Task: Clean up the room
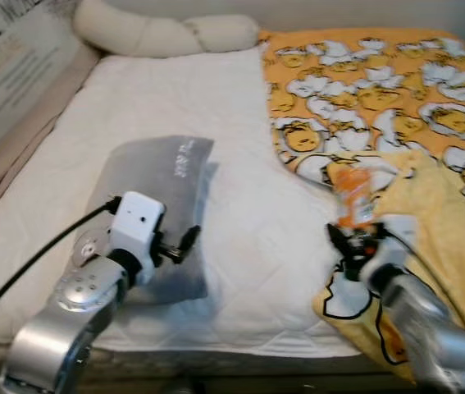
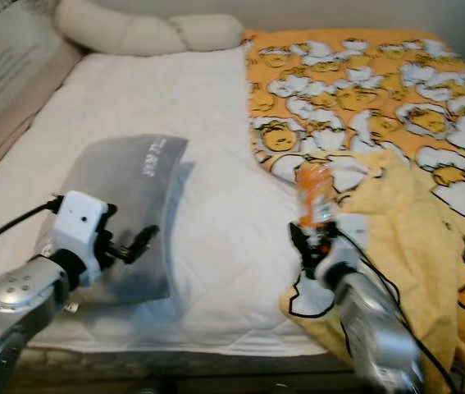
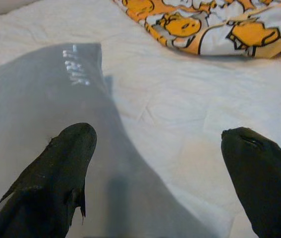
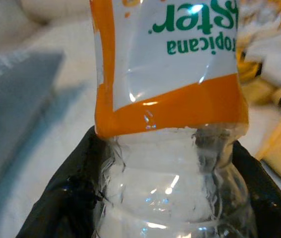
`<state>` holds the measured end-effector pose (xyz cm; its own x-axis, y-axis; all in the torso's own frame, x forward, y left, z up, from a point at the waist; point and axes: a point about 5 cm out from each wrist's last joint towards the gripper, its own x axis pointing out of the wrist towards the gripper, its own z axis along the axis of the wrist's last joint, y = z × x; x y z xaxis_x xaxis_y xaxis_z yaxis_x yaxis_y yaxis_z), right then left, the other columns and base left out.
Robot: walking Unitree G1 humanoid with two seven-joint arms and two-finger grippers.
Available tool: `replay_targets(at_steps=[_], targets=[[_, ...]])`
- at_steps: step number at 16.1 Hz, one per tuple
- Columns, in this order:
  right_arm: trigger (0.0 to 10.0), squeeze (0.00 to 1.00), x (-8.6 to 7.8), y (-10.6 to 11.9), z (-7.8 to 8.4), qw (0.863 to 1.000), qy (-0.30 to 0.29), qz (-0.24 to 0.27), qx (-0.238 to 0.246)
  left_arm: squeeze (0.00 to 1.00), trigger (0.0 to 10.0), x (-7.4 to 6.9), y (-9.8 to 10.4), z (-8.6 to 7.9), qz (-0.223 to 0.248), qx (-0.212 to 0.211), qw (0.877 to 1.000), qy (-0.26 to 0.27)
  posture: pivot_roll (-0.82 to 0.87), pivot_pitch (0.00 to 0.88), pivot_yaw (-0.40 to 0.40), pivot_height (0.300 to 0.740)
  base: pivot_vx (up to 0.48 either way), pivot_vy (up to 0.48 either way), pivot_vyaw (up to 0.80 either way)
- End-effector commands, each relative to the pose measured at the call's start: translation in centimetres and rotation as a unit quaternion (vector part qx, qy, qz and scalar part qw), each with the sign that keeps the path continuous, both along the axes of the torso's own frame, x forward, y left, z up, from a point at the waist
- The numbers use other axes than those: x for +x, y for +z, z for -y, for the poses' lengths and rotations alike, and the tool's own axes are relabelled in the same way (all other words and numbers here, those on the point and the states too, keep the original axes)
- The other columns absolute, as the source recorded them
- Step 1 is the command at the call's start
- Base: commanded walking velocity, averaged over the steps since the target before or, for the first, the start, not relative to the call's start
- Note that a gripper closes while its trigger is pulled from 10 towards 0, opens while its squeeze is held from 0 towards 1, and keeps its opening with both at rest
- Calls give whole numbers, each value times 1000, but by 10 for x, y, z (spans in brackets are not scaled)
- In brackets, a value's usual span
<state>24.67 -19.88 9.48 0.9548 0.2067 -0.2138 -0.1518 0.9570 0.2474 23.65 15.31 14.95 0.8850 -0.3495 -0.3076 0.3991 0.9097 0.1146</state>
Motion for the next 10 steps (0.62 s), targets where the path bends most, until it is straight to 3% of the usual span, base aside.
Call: replay_targets(at_steps=[1,5,10], targets=[[10000,0,-7,9,-9,1000,13,13,19,0,10000,0,-1,-2,4,8,1000,12,-65,0,92,740,0,0,712],[10000,0,-35,20,-23,999,23,-5,24,0,10000,3,-1,2,16,-3,999,30,-72,0,116,740,0,0,800],[10000,0,-41,20,-30,999,35,-24,22,0,10000,-2,-3,2,12,-3,999,41,-57,0,120,740,0,0,800]])
